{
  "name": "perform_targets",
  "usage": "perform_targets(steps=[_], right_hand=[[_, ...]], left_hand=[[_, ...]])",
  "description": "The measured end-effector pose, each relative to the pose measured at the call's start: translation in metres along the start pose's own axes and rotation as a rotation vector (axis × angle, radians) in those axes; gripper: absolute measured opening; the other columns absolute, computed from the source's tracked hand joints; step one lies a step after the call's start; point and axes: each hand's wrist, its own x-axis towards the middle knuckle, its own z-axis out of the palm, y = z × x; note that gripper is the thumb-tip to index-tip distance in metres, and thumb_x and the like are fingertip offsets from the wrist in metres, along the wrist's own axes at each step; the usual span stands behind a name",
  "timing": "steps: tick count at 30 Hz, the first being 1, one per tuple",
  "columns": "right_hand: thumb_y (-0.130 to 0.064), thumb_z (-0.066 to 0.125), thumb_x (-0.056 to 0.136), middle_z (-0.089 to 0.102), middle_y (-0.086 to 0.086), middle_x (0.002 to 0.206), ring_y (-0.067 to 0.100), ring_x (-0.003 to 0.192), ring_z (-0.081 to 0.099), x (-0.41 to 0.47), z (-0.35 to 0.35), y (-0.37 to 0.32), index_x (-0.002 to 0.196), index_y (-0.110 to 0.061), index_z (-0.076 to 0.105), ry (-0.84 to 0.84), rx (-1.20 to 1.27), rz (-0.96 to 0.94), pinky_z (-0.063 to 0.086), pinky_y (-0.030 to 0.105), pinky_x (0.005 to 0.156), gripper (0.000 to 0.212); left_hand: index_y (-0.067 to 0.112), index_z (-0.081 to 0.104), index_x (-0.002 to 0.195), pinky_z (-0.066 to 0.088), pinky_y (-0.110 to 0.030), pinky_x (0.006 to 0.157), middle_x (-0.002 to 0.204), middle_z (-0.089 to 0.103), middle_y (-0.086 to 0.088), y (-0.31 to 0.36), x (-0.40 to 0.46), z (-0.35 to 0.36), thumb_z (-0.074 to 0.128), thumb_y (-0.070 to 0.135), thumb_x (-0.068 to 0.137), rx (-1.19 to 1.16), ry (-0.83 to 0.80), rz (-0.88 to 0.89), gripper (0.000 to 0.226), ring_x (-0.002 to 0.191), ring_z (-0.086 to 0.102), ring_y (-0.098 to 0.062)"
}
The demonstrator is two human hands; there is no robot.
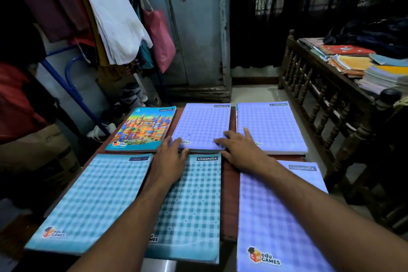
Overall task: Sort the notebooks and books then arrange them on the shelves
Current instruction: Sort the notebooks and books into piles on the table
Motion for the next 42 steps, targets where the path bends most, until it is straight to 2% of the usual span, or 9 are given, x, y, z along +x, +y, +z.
perform_targets(steps=[3, 11, 15, 17, 20, 24, 28, 36, 42], right_hand=[[-0.032, 0.041, 0.107, 0.029, 0.012, 0.160, 0.028, 0.144, 0.034, 0.007, 0.006, -0.005, 0.153, -0.027, 0.035, 0.008, -0.056, 0.023, 0.000, 0.061, 0.121, 0.047], [-0.025, 0.045, 0.105, 0.034, 0.016, 0.158, 0.030, 0.139, 0.043, 0.008, 0.015, -0.009, 0.153, -0.020, 0.037, 0.094, -0.041, 0.018, 0.005, 0.052, 0.123, 0.049], [-0.037, 0.054, 0.100, 0.031, 0.012, 0.158, 0.030, 0.144, 0.033, -0.004, 0.001, -0.014, 0.153, -0.019, 0.035, 0.158, 0.041, 0.080, 0.013, 0.050, 0.122, 0.059], [-0.046, 0.053, 0.097, 0.033, 0.009, 0.154, 0.032, 0.142, 0.033, -0.017, -0.011, -0.009, 0.148, -0.021, 0.039, 0.181, -0.019, 0.182, 0.018, 0.053, 0.118, 0.059], [-0.060, 0.047, 0.095, 0.026, 0.008, 0.159, 0.029, 0.149, 0.019, -0.035, -0.019, 0.016, 0.146, -0.029, 0.037, 0.038, -0.029, 0.358, 0.011, 0.061, 0.117, 0.061], [-0.069, 0.041, 0.095, 0.022, 0.002, 0.164, 0.023, 0.152, 0.016, -0.038, -0.017, 0.036, 0.150, -0.040, 0.032, 0.000, -0.014, 0.324, 0.012, 0.058, 0.119, 0.063], [-0.070, 0.045, 0.093, 0.032, -0.001, 0.158, 0.023, 0.145, 0.027, -0.030, -0.020, 0.041, 0.149, -0.042, 0.036, 0.012, -0.060, 0.257, 0.021, 0.054, 0.115, 0.063], [-0.077, 0.044, 0.088, 0.050, -0.009, 0.140, 0.020, 0.127, 0.045, -0.034, -0.020, 0.047, 0.141, -0.048, 0.047, 0.098, -0.171, 0.214, 0.032, 0.043, 0.098, 0.060], [-0.077, 0.055, 0.082, 0.048, -0.004, 0.146, 0.021, 0.132, 0.044, -0.035, -0.017, 0.046, 0.141, -0.040, 0.050, 0.152, -0.044, 0.259, 0.031, 0.044, 0.104, 0.070]], left_hand=[[0.015, 0.043, 0.149, 0.030, -0.046, 0.117, 0.165, 0.019, -0.014, 0.000, 0.000, 0.001, 0.054, 0.035, 0.102, 0.001, 0.022, 0.040, 0.052, 0.152, 0.018, -0.031], [0.018, 0.061, 0.119, 0.046, -0.041, 0.097, 0.130, 0.042, -0.006, 0.004, -0.006, -0.002, 0.063, 0.031, 0.096, -0.033, 0.103, 0.091, 0.027, 0.122, 0.044, -0.027], [0.019, 0.061, 0.109, 0.046, -0.043, 0.080, 0.110, 0.054, -0.006, 0.010, -0.017, -0.007, 0.061, 0.038, 0.096, 0.234, 0.231, 0.192, 0.024, 0.102, 0.055, -0.028], [0.018, 0.062, 0.111, 0.047, -0.040, 0.074, 0.107, 0.060, -0.004, 0.015, -0.020, -0.008, 0.052, 0.043, 0.100, 0.273, 0.144, 0.214, 0.029, 0.097, 0.061, -0.029], [0.019, 0.067, 0.113, 0.048, -0.037, 0.074, 0.109, 0.064, -0.002, 0.019, -0.019, -0.011, 0.048, 0.049, 0.101, 0.264, 0.046, 0.200, 0.037, 0.100, 0.063, -0.026], [0.020, 0.069, 0.123, 0.047, -0.033, 0.089, 0.119, 0.064, -0.002, 0.016, -0.031, -0.021, 0.056, 0.054, 0.096, 0.210, 0.001, 0.278, 0.045, 0.112, 0.060, -0.024], [0.023, 0.060, 0.136, 0.043, -0.035, 0.099, 0.130, 0.053, 0.001, 0.015, -0.051, -0.023, 0.032, 0.077, 0.083, 0.166, -0.080, 0.239, 0.081, 0.125, 0.046, -0.019], [0.026, 0.057, 0.140, 0.042, -0.034, 0.100, 0.137, 0.048, 0.005, 0.019, -0.048, -0.016, 0.042, 0.068, 0.095, 0.171, -0.091, 0.233, 0.064, 0.129, 0.038, -0.018], [0.024, 0.057, 0.141, 0.046, -0.040, 0.098, 0.140, 0.049, 0.005, 0.022, -0.042, -0.015, 0.013, 0.080, 0.079, 0.186, -0.113, 0.207, 0.095, 0.129, 0.039, -0.019]])
